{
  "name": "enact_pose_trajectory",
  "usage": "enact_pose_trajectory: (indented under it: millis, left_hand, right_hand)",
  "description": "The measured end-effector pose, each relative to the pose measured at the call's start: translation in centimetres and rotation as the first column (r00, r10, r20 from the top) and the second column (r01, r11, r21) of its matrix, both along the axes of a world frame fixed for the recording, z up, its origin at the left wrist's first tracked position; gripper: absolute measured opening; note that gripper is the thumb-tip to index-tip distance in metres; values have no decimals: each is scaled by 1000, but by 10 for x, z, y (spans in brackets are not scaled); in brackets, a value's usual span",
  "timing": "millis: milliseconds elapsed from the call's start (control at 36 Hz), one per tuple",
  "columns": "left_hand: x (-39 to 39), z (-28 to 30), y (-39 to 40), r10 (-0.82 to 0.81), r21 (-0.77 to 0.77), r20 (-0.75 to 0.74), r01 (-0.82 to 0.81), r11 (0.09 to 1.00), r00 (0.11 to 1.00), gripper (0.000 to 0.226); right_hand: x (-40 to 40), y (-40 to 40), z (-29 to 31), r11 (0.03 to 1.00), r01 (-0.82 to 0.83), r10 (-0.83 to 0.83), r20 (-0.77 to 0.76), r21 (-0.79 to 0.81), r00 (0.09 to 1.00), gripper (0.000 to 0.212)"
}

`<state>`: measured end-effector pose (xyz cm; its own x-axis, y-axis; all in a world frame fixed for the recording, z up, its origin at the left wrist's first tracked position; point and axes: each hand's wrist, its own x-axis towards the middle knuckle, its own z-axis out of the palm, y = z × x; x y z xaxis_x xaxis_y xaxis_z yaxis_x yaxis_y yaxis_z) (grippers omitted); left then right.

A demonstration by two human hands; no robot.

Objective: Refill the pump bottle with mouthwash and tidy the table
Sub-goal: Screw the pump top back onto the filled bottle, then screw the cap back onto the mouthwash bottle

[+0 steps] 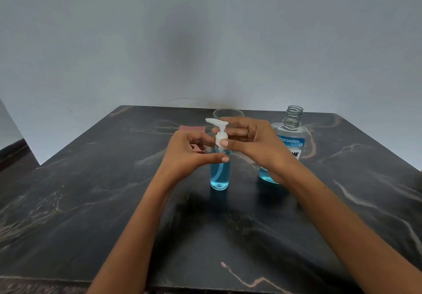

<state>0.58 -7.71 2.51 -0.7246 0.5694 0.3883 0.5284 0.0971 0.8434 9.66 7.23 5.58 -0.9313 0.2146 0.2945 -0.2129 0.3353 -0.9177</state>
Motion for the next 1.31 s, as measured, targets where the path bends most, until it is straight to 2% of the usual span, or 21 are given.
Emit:
enact_pose_trajectory:
  millis: [56, 167, 278, 361, 556, 639, 750, 833, 917, 1028, 1111, 1222, 1306]
  left_hand:
    - [1, 0, 0, 2, 2, 2, -2, 1000, 1000, 37]
    - [1, 0, 1, 5, 13, -21, -5, 1000, 1000, 44]
    - [0, -1, 1, 17, 6, -39, -16, 1000, 999, 30]
    - [-1, -1, 0, 19, 6, -49, -19, 1000, 999, 29]
    - [3, 1, -1, 8, -16, -99, -9, 1000, 995, 32]
    - [6, 3, -4, 6, -43, -130, -11, 999, 992, 42]
    - [12, 5, -11, 112, -81, -169, -127, 989, 979, 65]
    - [27, 4, -19, 223, -21, -213, -233, 972, 951, 59]
    - [47, -3, -21, 257, 71, -218, -247, 966, 942, 46]
    - [78, -15, -8, 200, 157, -192, -171, 973, 961, 36]
    - [95, -18, 10, 125, 149, -197, -96, 984, 972, 31]
    - [102, -14, 34, 76, 113, -219, -52, 992, 973, 34]
    - [100, -8, 53, 42, 102, -240, -18, 995, 970, 41]
  right_hand:
    - [0, 2, 1, 1000, 18, -18, -7, 9, 1000, 48]
    - [-3, 1, 0, 994, 82, -78, -49, 74, 996, 30]
    - [-4, -4, -2, 981, 157, -145, -104, 111, 984, 32]
    - [-3, -6, -4, 974, 196, -182, -126, 115, 975, 30]
    - [0, -12, -12, 967, 248, -234, -178, 58, 956, 33]
    - [2, -15, -15, 962, 267, -252, -194, 56, 948, 36]
    - [7, -17, -14, 961, 263, -245, -179, 82, 953, 50]
    - [17, -14, -11, 948, 291, -267, -171, 132, 948, 55]
    - [37, -7, -12, 930, 315, -284, -174, 190, 943, 42]
    - [71, 12, -18, 920, 341, -310, -174, 194, 935, 19]
    - [96, 34, -23, 887, 394, -367, -153, 240, 918, 7]
    - [123, 66, -34, 835, 444, -441, -89, 326, 893, 7]
    - [138, 84, -43, 769, 479, -509, -48, 424, 859, 16]
